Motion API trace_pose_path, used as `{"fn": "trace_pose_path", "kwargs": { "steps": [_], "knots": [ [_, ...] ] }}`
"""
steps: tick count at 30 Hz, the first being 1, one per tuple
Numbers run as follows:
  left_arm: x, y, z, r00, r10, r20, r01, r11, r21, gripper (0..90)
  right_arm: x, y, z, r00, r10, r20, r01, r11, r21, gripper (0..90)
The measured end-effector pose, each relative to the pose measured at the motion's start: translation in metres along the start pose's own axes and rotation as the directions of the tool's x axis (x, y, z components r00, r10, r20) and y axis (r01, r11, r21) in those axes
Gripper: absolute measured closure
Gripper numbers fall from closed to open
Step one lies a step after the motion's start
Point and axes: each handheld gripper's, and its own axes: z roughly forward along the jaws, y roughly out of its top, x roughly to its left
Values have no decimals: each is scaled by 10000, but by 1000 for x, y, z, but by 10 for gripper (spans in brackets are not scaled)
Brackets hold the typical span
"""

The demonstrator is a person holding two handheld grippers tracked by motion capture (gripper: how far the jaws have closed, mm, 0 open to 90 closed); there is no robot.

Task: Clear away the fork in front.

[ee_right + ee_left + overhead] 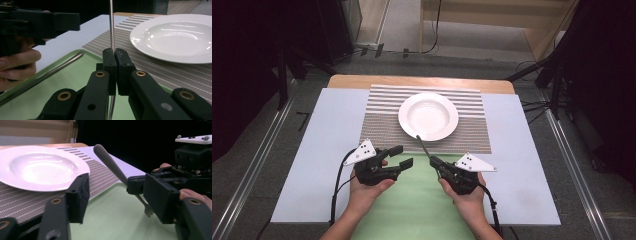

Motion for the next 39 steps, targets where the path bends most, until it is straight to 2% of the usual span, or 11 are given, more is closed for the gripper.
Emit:
{"fn": "trace_pose_path", "kwargs": {
  "steps": [6, 14, 21, 25, 29, 34, 39],
  "knots": [
    [-2, 0, 2, 9998, -158, -75, 159, 9998, 69, 490, 10, 0, 2, 9995, -194, -240, 194, 9998, -10, 865],
    [0, -1, 3, 9990, -437, -45, 438, 9990, 74, 548, 22, 0, 4, 9966, -571, -592, 563, 9983, -141, 865],
    [0, -1, 4, 9983, -531, 260, 529, 9986, 62, 587, 30, -1, 7, 9947, -689, -758, 686, 9976, -75, 865],
    [0, -2, 4, 9966, -721, 410, 718, 9974, 97, 636, 32, -2, 9, 9934, -731, -881, 728, 9973, -68, 865],
    [7, -4, 4, 9835, -1501, 1008, 1505, 9886, 39, 680, 32, -3, 9, 9930, -761, -901, 760, 9971, -42, 865],
    [7, -4, 4, 9742, -1665, 1524, 1683, 9857, 7, 752, 33, -3, 9, 9921, -789, -977, 788, 9969, -39, 864],
    [5, -3, 2, 9586, -1956, 2070, 2018, 9794, -91, 820, 33, -1, 10, 9877, -805, -1340, 801, 9968, -81, 850]
  ]
}}
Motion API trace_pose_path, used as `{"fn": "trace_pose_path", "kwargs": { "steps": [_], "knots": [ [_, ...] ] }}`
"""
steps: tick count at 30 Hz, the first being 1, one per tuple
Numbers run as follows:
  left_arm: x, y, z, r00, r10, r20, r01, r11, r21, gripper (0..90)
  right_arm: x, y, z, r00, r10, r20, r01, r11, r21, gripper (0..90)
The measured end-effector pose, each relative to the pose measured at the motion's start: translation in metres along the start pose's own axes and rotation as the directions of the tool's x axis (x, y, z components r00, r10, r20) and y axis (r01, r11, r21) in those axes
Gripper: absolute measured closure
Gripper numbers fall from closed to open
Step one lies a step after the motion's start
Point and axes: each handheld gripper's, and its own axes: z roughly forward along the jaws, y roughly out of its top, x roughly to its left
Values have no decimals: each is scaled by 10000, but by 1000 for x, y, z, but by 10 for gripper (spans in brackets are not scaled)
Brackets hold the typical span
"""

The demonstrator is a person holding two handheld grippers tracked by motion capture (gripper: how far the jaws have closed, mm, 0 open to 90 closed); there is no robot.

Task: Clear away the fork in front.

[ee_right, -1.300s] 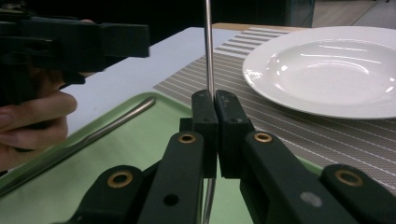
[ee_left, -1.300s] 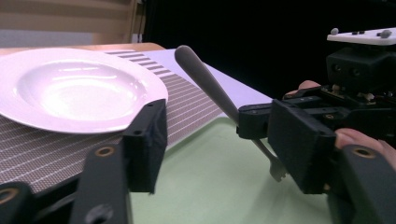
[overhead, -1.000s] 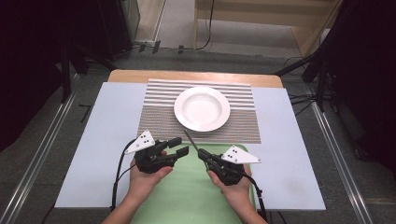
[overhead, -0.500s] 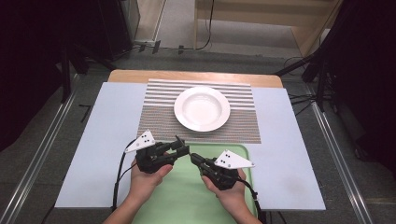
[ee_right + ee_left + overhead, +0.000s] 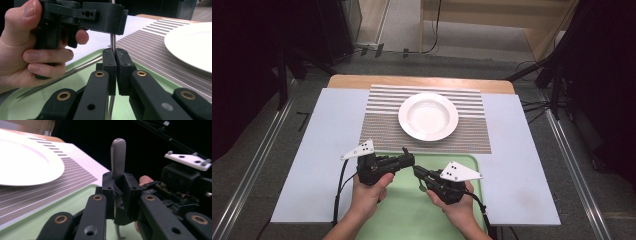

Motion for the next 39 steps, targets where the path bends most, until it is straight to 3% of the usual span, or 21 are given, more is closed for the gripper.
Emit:
{"fn": "trace_pose_path", "kwargs": {
  "steps": [3, 7, 10, 13, 16, 19, 21, 23, 29, 39],
  "knots": [
    [0, 1, -3, 9997, -201, 159, 203, 9997, -148, 866, -1, 2, -1, 9998, 97, -166, -97, 10000, 6, 772],
    [-3, 3, -6, 9996, 297, -33, -297, 9994, -165, 867, -5, 4, -4, 9998, -86, 155, 86, 10000, -20, 566],
    [-3, 3, -9, 9990, 434, -84, -436, 9989, -145, 868, -9, 7, -6, 9983, -307, 505, 299, 9994, 173, 436],
    [-4, 4, -12, 9969, 707, -347, -712, 9974, -122, 868, -14, 8, -10, 9925, -467, 1126, 441, 9987, 253, 303],
    [-3, 4, -15, 9941, 933, -550, -941, 9955, -115, 868, -23, 9, -15, 9834, -204, 1802, 137, 9992, 381, 117],
    [-4, 4, -18, 9920, 1015, -753, -1025, 9947, -97, 868, -33, 9, -23, 9760, -86, 2176, -4, 9992, 411, 85],
    [-4, 4, -20, 9915, 1013, -818, -1015, 9948, 9, 868, -42, 9, -28, 9696, -63, 2446, -36, 9992, 400, 0],
    [-4, 4, -22, 9911, 1025, -854, -1028, 9947, 5, 868, -48, 9, -33, 9668, -8, 2554, -56, 9997, 245, 0],
    [-8, 4, -26, 9889, 1139, -954, -1132, 9935, 120, 869, -62, 8, -52, 9413, -96, 3373, -23, 9994, 348, 0],
    [-12, 7, -34, 9864, 1141, -1182, -1114, 9933, 290, 869, -85, 3, -84, 9132, 362, 4060, -471, 9987, 169, 0]
  ]
}}
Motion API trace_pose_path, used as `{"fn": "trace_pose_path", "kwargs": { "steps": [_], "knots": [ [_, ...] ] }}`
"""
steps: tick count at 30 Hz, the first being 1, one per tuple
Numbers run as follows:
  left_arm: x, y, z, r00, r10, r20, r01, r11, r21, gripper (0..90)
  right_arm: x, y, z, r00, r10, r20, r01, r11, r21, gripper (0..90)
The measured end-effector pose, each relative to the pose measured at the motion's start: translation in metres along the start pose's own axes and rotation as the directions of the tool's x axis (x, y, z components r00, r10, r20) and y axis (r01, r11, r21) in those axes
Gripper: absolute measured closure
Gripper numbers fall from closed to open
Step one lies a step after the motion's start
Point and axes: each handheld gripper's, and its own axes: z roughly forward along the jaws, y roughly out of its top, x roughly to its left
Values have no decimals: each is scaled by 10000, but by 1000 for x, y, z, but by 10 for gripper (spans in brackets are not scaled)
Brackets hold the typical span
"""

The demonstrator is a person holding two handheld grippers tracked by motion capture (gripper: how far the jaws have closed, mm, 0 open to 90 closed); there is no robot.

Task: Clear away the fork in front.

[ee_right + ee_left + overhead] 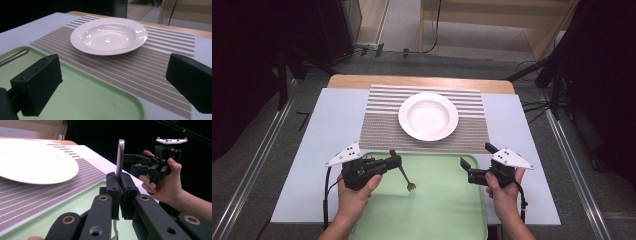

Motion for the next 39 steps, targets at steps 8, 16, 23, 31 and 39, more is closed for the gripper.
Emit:
{"fn": "trace_pose_path", "kwargs": {
  "steps": [8, 16, 23, 31, 39],
  "knots": [
    [-3, 6, -9, 9999, -114, -124, 112, 9998, -140, 870, -20, -3, -19, 9979, 193, 611, -176, 9995, -279, 0],
    [0, 2, -17, 9992, -361, -181, 361, 9993, 11, 869, -39, -19, -34, 9922, 777, 972, -722, 9957, -586, 0],
    [4, 0, -21, 9985, -545, -57, 546, 9984, 164, 870, -48, -31, -38, 9877, 604, 1442, -531, 9971, -542, 0],
    [0, -2, -24, 9961, -804, 364, 790, 9961, 391, 869, -51, -39, -39, 9831, 347, 1799, -274, 9987, -430, 0],
    [5, -5, -23, 9872, -1353, 844, 1284, 9883, 825, 869, -59, -42, -44, 9788, 292, 2027, -174, 9981, -597, 0]
  ]
}}
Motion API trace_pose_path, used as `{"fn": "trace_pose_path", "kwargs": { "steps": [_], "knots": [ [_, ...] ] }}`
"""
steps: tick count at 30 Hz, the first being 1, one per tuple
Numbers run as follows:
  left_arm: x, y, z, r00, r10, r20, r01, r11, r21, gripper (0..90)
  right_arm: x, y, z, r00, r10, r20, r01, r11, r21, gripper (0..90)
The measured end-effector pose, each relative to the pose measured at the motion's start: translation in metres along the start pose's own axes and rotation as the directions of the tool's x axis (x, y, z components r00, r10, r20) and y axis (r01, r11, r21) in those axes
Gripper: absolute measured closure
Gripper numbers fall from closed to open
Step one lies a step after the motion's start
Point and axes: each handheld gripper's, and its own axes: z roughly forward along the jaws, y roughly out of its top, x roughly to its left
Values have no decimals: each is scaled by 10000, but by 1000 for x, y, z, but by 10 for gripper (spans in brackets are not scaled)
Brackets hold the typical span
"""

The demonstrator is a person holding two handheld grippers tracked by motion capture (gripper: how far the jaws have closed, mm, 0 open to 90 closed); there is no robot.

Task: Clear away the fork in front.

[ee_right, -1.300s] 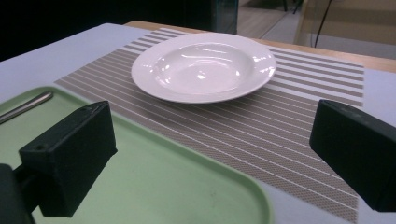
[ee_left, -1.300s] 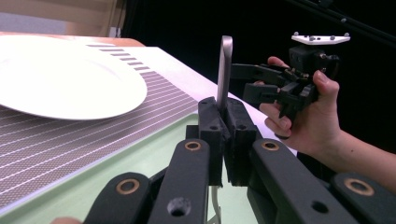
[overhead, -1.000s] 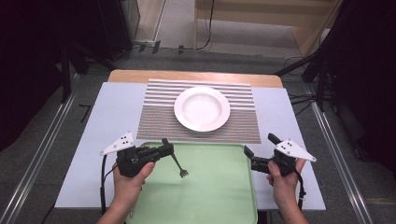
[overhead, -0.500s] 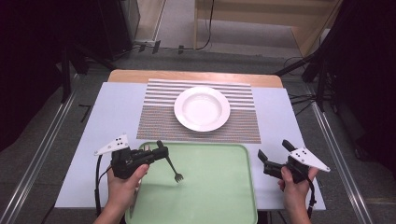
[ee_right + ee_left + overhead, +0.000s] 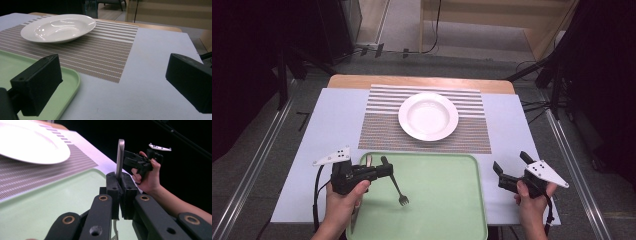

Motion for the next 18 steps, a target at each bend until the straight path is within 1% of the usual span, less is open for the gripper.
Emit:
{"fn": "trace_pose_path", "kwargs": {
  "steps": [2, 5, 7, 10, 12, 13, 16, 18],
  "knots": [
    [3, -1, 0, 9999, -149, -37, 149, 9998, 92, 869, -2, -1, -1, 9999, 126, 5, -126, 9999, 21, 0],
    [8, -2, -1, 9992, -401, -27, 401, 9992, 61, 869, -5, -1, -1, 9999, 97, 33, -97, 9999, -80, 0],
    [10, -2, -2, 9989, -460, -46, 460, 9989, 42, 868, -5, -2, -2, 9999, 120, 1, -120, 9999, -83, 0],
    [13, -2, -3, 9991, -431, -46, 431, 9990, 71, 867, -6, -2, -2, 9999, 160, 31, -160, 9999, -66, 0],
    [15, -3, -4, 9984, -495, -269, 493, 9988, -56, 863, -6, -2, -2, 9998, 172, 29, -172, 9998, -56, 0],
    [17, -4, -4, 9978, -486, -447, 481, 9988, -132, 858, -6, -2, -2, 9999, 168, 17, -168, 9998, -58, 0],
    [20, -5, -4, 9959, -471, -779, 456, 9988, -198, 842, -6, -2, -2, 9999, 129, 4, -129, 9999, -33, 0],
    [21, -7, -4, 9898, -177, -1413, 147, 9996, -221, 822, -7, -2, -2, 9999, 146, 0, -146, 9999, -43, 0]
  ]
}}
